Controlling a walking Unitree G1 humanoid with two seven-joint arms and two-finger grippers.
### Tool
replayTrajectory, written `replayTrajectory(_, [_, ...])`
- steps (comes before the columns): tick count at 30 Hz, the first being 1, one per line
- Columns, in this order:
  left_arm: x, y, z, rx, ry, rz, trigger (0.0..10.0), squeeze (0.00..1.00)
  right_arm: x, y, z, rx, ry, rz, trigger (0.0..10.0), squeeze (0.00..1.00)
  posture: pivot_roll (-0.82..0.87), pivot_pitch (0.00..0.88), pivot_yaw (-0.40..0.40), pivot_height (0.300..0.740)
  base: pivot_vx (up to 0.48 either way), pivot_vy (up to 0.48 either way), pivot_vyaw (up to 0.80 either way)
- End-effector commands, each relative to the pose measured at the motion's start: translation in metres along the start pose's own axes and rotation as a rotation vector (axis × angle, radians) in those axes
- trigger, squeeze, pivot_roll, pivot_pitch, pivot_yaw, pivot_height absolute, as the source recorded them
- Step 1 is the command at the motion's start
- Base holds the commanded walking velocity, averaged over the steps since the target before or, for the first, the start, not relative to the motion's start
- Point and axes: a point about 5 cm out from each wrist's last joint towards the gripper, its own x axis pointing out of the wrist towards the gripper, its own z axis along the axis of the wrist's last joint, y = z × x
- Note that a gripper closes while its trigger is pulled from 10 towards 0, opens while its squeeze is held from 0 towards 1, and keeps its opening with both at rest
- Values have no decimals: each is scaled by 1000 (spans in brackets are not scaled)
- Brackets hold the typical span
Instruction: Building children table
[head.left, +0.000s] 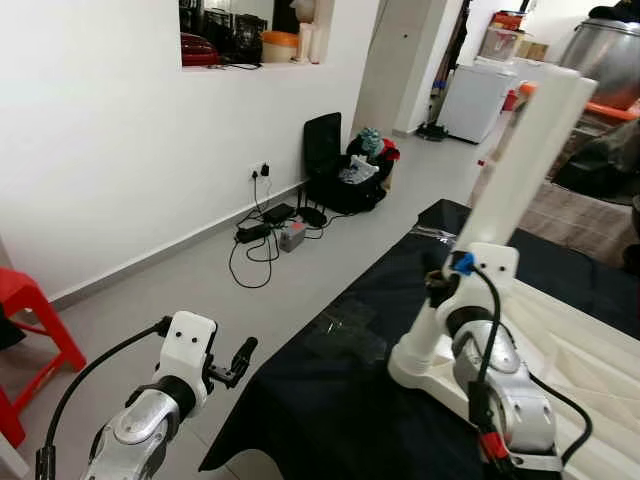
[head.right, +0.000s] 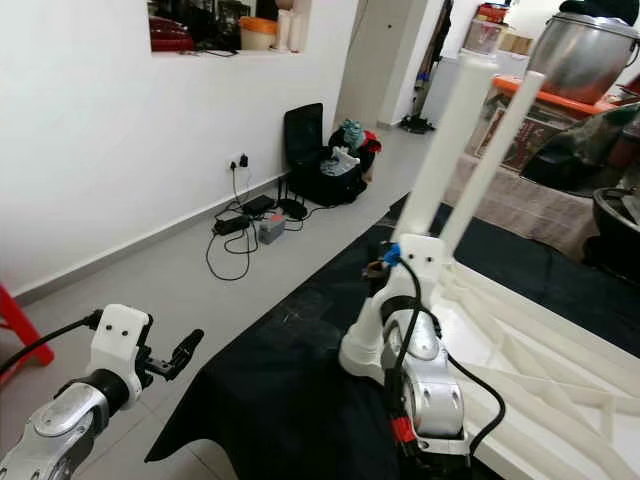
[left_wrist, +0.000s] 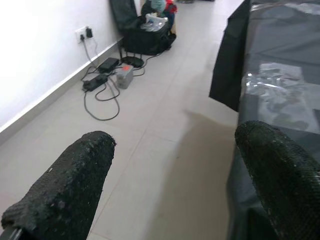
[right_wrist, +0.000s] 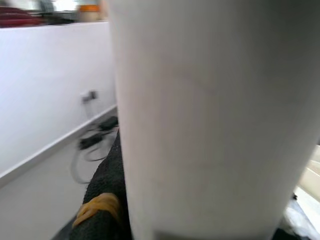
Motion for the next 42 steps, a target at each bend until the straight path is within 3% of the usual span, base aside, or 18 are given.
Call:
replayTrajectory(1, [2,1,-1,10,17,9,10000,0,-3,-38,-40,-46,186,-214,10000,0,156,0,-133,740,0,0,0])
replayTrajectory(5, [2,2,-1,10,18,11,10000,0,-6,-36,-36,-40,160,-210,10000,0,155,0,-132,740,0,0,0])
replayTrajectory(6, [2,2,-1,10,18,11,10000,0,-7,-34,-34,-35,147,-193,10000,322,155,0,-132,740,0,0,0])
replayTrajectory(7, [2,2,-1,10,18,11,10000,0,-7,-34,-34,-35,147,-193,10000,322,155,0,-132,740,0,0,0])
replayTrajectory(8, [3,1,-1,8,17,7,10000,0,-7,-26,-23,-37,94,-136,10000,1000,152,0,-128,740,0,0,0])
replayTrajectory(11, [3,1,-1,8,17,6,10000,0,-7,-23,-19,-35,71,-110,10000,1000,152,0,-128,740,0,0,0])
replayTrajectory(13, [4,1,-2,9,17,3,10000,0,-7,2,-3,25,-14,119,10000,0,149,0,-126,740,0,0,0])
replayTrajectory(15, [5,2,-2,12,18,-2,10000,0,-14,25,8,75,-58,397,10000,0,149,0,-124,740,0,0,0])
replayTrajectory(17, [5,2,-2,12,18,-2,10000,0,-14,25,8,75,-58,397,10000,0,149,0,-124,740,0,0,0])
replayTrajectory(21, [7,3,-2,17,17,-8,10000,0,-21,42,9,35,-22,762,10000,0,161,0,-134,740,0,0,0])
replayTrajectory(28, [8,4,-2,20,18,-7,10000,0,-11,46,14,9,-6,879,10000,0,177,0,-144,740,0,0,0])
replayTrajectory(29, [8,3,-3,21,19,-8,10000,0,-6,47,16,11,-5,899,6157,0,183,0,-149,740,0,0,0])
replayTrajectory(30, [7,3,-3,23,20,-10,10000,0,-2,49,18,6,-13,909,4510,0,188,0,-152,740,0,0,0])
replayTrajectory(32, [7,3,-3,24,21,-12,10000,0,1,49,19,1,-21,918,4510,0,188,0,-152,740,0,0,0])
replayTrajectory(33, [7,3,-3,25,21,-13,10000,0,2,51,21,10,-31,924,0,0,188,0,-152,740,0,0,0])
replayTrajectory(35, [7,4,-3,27,20,-14,10000,0,5,51,22,22,-33,906,0,0,189,0,-153,740,0,0,0])
replayTrajectory(39, [6,3,-3,29,22,-16,10000,0,20,37,14,54,-16,611,0,0,180,0,-147,740,0,0,0])
replayTrajectory(42, [6,3,-4,29,22,-18,10000,0,23,27,10,58,-8,495,0,0,175,0,-145,740,0,0,0])
